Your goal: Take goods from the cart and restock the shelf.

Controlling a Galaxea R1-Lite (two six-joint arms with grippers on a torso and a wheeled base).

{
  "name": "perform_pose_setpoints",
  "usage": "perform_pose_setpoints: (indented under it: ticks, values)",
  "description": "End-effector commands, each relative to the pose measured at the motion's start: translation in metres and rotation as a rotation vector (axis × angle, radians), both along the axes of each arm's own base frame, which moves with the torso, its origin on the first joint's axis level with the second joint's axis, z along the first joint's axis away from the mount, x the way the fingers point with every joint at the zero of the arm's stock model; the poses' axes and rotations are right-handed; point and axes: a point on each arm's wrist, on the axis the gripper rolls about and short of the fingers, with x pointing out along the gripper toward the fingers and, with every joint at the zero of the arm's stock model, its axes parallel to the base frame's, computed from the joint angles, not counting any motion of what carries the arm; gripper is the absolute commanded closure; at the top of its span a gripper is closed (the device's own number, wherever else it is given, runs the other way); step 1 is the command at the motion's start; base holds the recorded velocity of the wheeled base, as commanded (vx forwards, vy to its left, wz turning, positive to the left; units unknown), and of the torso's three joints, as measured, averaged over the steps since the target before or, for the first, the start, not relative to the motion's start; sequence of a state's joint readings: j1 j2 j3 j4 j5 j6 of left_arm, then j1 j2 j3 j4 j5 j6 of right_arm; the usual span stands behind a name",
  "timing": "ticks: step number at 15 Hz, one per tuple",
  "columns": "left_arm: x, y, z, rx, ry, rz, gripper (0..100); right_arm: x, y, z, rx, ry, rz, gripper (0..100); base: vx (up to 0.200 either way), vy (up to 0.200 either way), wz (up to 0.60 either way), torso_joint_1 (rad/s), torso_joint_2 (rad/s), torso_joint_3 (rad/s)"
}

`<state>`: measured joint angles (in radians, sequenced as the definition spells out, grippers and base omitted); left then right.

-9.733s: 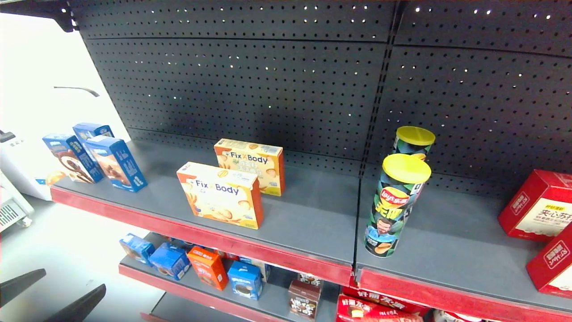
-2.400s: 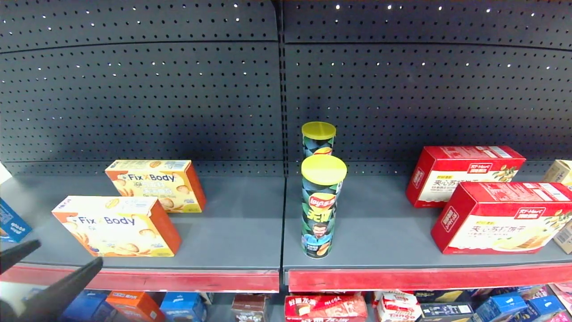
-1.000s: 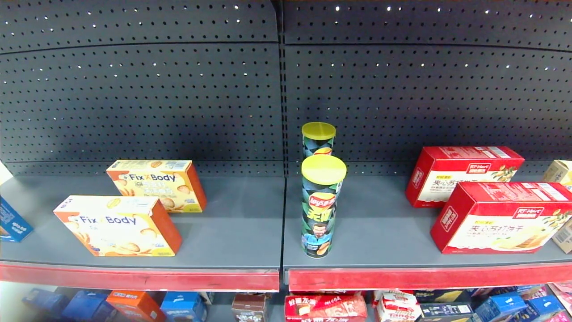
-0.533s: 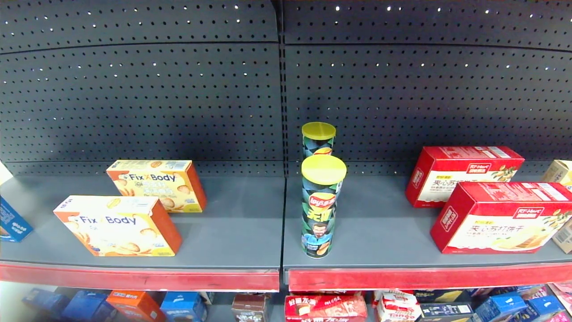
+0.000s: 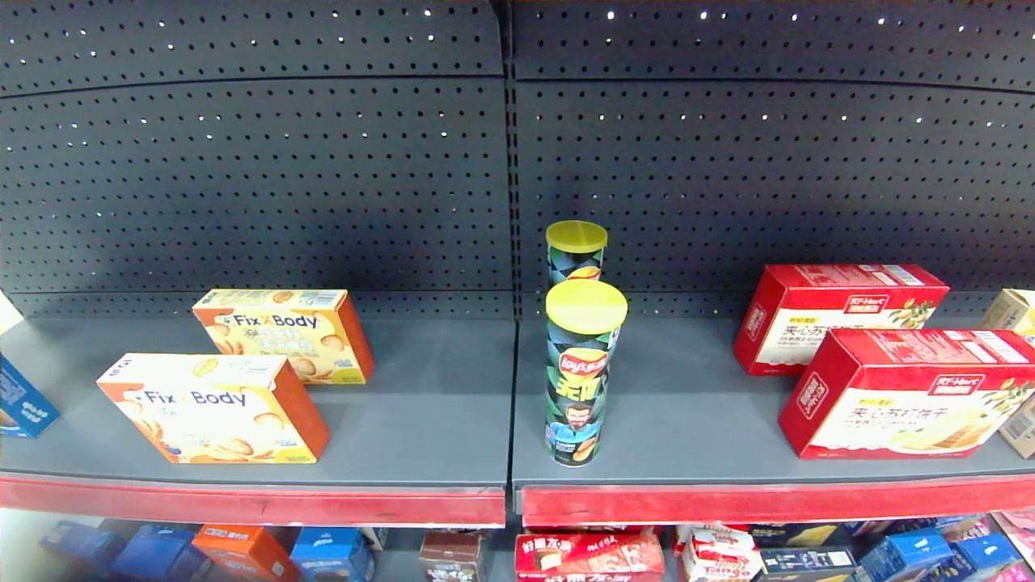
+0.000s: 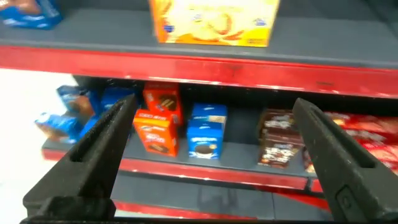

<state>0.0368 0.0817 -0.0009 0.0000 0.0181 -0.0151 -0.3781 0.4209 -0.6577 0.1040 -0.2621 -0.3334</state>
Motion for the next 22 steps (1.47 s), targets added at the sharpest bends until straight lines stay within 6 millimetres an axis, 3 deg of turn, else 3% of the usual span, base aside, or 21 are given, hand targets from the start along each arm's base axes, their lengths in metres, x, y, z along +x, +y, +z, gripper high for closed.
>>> perform_pose_setpoints:
  ticks: [1,9,12,14,15,16,17,22]
  values:
    - [-0.006,0.001,-0.002,0.000,-0.082,-0.033,0,-0.001,0.000,-0.001,0.001,-0.002,0.004,0,0.000,0.000,0.00,0.000,0.00,0.000]
    - [-0.006,0.001,-0.002,-0.001,-0.081,-0.029,0,-0.002,0.000,-0.003,0.087,-0.066,0.033,0,0.000,0.000,0.00,0.000,0.00,0.000]
    - [-0.006,0.001,-0.002,-0.001,-0.081,-0.029,0,-0.005,-0.001,-0.017,0.143,-0.080,0.147,0,0.000,0.000,0.00,0.000,0.00,0.000]
    - [-0.006,0.001,-0.001,0.000,-0.082,-0.029,0,-0.006,-0.004,-0.040,0.173,-0.050,0.253,0,0.000,0.000,0.00,0.000,0.00,0.000]
    - [-0.006,0.001,-0.001,0.000,-0.082,-0.029,0,-0.006,-0.004,-0.040,0.173,-0.050,0.253,0,0.000,0.000,0.00,0.000,0.00,0.000]
    - [-0.006,0.001,-0.001,0.000,-0.082,-0.029,0,-0.013,-0.008,-0.088,0.192,-0.025,0.398,0,0.000,0.000,0.00,0.000,0.00,0.000]
    - [-0.006,0.001,-0.002,-0.001,-0.081,-0.029,0,-0.017,-0.010,-0.112,0.193,-0.029,0.438,0,0.000,0.000,0.00,0.000,0.00,0.000]
    - [-0.006,0.001,-0.002,0.000,-0.081,-0.029,0,0.004,-0.007,-0.161,0.259,-0.036,0.502,0,0.000,0.000,0.00,0.000,0.00,0.000]
